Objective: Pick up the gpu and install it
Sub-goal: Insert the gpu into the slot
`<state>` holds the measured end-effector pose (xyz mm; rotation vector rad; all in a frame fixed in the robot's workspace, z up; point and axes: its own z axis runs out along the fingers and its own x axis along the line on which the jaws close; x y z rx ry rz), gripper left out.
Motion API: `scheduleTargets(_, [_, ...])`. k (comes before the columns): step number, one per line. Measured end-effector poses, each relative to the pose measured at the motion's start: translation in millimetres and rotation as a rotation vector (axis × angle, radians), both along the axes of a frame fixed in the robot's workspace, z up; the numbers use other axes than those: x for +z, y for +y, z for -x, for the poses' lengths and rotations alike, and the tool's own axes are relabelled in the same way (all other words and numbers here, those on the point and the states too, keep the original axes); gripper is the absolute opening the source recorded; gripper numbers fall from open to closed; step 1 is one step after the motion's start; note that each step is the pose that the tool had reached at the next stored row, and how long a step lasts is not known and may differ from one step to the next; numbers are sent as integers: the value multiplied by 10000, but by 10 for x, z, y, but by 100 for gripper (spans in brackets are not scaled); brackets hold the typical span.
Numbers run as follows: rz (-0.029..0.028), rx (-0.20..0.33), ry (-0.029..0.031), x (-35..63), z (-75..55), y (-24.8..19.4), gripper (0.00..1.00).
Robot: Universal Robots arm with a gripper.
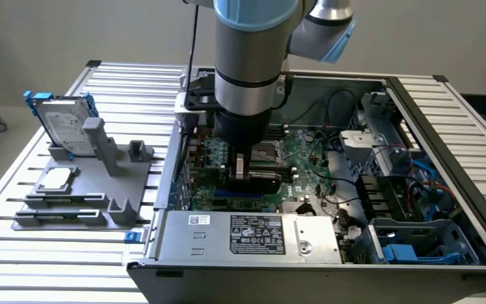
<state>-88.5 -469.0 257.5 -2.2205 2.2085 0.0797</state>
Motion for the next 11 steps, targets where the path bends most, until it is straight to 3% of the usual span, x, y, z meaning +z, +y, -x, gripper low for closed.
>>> scheduleTargets(11, [-11,33,-3,-46,3,2,27])
